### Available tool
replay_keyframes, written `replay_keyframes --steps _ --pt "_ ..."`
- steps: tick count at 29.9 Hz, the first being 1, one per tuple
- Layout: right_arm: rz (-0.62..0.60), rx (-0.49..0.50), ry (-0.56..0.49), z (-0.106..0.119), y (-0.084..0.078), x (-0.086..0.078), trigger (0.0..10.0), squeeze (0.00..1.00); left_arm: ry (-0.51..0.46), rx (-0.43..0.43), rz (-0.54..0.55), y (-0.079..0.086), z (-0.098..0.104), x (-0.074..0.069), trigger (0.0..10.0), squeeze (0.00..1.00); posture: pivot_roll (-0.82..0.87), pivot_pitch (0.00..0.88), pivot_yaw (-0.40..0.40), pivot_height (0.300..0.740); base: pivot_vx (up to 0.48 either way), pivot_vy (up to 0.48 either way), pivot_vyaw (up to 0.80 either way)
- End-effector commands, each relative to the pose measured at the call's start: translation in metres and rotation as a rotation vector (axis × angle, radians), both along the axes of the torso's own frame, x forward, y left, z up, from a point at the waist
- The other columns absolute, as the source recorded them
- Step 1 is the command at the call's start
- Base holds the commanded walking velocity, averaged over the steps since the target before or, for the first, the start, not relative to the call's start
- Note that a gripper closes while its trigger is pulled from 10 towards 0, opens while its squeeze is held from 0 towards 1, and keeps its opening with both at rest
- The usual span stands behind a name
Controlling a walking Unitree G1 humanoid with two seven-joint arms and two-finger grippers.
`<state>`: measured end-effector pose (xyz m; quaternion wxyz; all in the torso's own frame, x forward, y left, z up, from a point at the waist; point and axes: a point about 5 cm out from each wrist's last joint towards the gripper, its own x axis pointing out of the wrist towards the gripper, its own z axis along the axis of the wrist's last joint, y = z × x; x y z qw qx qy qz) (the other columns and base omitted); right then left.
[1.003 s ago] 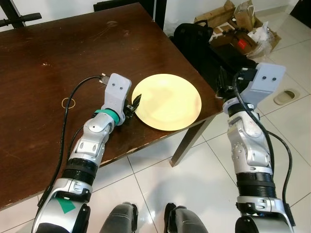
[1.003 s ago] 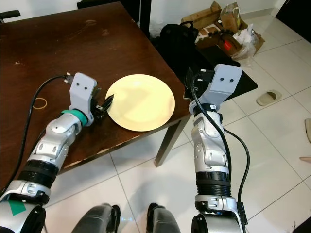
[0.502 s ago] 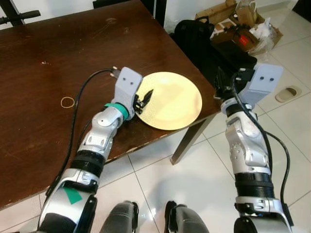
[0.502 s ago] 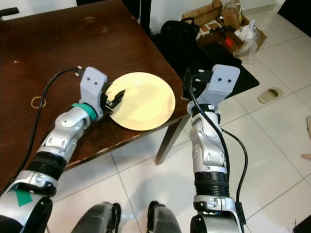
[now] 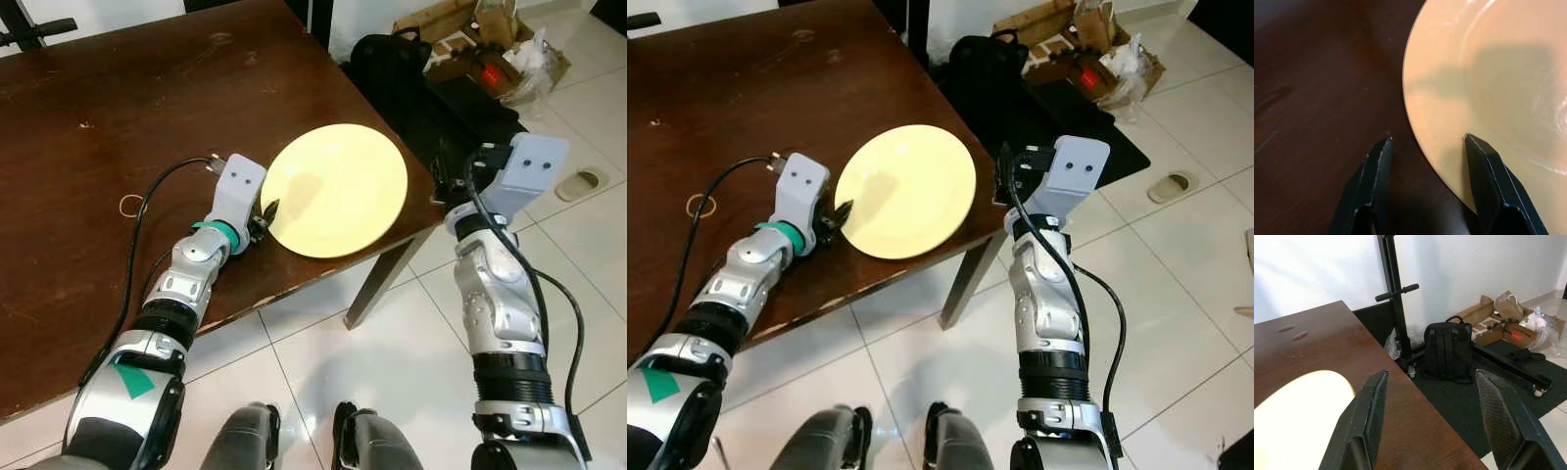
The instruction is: Setting the table
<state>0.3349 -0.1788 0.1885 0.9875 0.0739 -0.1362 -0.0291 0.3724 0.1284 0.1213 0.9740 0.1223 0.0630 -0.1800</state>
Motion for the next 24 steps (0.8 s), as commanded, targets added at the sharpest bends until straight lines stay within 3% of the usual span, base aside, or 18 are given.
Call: replay_keyframes --steps 1,6,10,14,17,18,20,22,24 --pt "-0.003 0.006 0.015 -0.003 -0.002 -0.001 10.0 0.00 0.181 0.053 0.041 0.013 -0.044 -0.018 10.0 0.00 0.16 0.153 0.041 0.740 0.000 0.000 0.00" --pt "0.085 0.027 -0.019 0.005 0.008 0.003 10.0 0.00 0.161 0.061 0.111 0.024 -0.048 -0.021 10.0 0.00 0.17 0.143 0.037 0.740 0.000 0.000 0.00" --pt "0.212 0.093 -0.009 0.006 0.019 0.006 10.0 0.00 0.125 0.105 0.116 0.027 -0.046 -0.022 10.0 0.00 0.17 0.139 0.035 0.740 0.000 0.000 0.00" --pt "0.253 0.122 -0.002 0.006 0.022 0.008 10.0 0.00 0.119 0.108 0.116 0.027 -0.045 -0.022 10.0 0.00 0.17 0.138 0.034 0.740 0.000 0.000 0.00" --pt "0.272 0.131 0.034 0.001 0.024 0.013 10.0 0.00 0.112 0.107 0.108 0.025 -0.044 -0.021 10.0 0.00 0.17 0.131 0.033 0.740 0.000 0.000 0.00" --pt "0.280 0.168 0.093 -0.008 0.025 0.020 10.0 0.00 0.105 0.103 0.102 0.023 -0.043 -0.021 10.0 0.00 0.18 0.129 0.033 0.740 0.000 0.000 0.00" --pt "0.280 0.168 0.093 -0.008 0.025 0.020 10.0 0.00 0.105 0.103 0.102 0.023 -0.043 -0.021 10.0 0.00 0.18 0.129 0.033 0.740 0.000 0.000 0.00" --pt "0.311 0.279 0.193 -0.024 0.030 0.032 10.0 0.00 0.089 0.095 0.087 0.020 -0.041 -0.021 10.0 0.00 0.19 0.132 0.031 0.740 0.000 0.000 0.00" --pt "0.320 0.310 0.212 -0.027 0.033 0.035 10.0 0.00 0.084 0.093 0.084 0.020 -0.040 -0.021 10.0 0.00 0.19 0.132 0.031 0.740 0.000 0.000 0.00"
